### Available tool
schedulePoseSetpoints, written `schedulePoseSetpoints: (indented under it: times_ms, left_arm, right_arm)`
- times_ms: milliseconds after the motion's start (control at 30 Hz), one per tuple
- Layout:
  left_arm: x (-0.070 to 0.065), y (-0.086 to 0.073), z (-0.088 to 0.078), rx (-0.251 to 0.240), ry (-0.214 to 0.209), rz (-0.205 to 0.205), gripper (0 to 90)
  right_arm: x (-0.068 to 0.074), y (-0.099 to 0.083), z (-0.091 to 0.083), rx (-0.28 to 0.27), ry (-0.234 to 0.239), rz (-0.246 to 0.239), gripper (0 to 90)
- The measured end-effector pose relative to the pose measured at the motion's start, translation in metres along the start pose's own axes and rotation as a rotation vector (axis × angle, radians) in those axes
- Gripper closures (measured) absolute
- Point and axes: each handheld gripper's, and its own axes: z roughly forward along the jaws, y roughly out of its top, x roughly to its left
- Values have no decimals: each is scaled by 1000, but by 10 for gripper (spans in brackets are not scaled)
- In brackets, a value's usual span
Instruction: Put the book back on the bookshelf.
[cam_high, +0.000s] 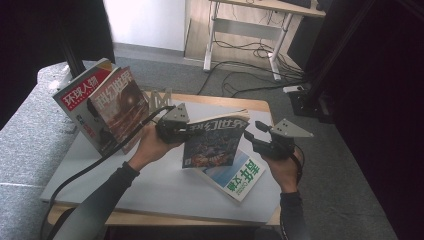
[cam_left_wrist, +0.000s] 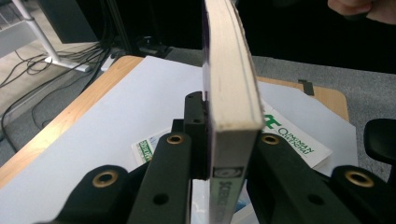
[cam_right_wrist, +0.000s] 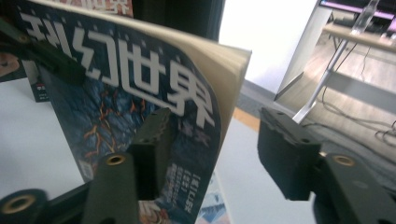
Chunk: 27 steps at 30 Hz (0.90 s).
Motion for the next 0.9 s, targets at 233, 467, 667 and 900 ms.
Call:
schedulePoseSetpoints:
  times_ms: [233, 467, 667, 900]
  left_arm:
    - [-1, 1, -1, 3, 6, -13, 821]
    - [1, 2, -5, 4, 29, -29, 823]
    - [2, 4, -13, 0, 53, -38, 823]
    - [3, 6, -23, 3, 84, -52, 825]
  right_arm:
    - [-5, -22, 4, 30, 10, 62, 269]
    - [-7, -47, 10, 71, 17, 107, 189]
    - [-8, -66, 18, 99, 15, 132, 133]
    - [-5, -90, 29, 148, 10, 160, 44]
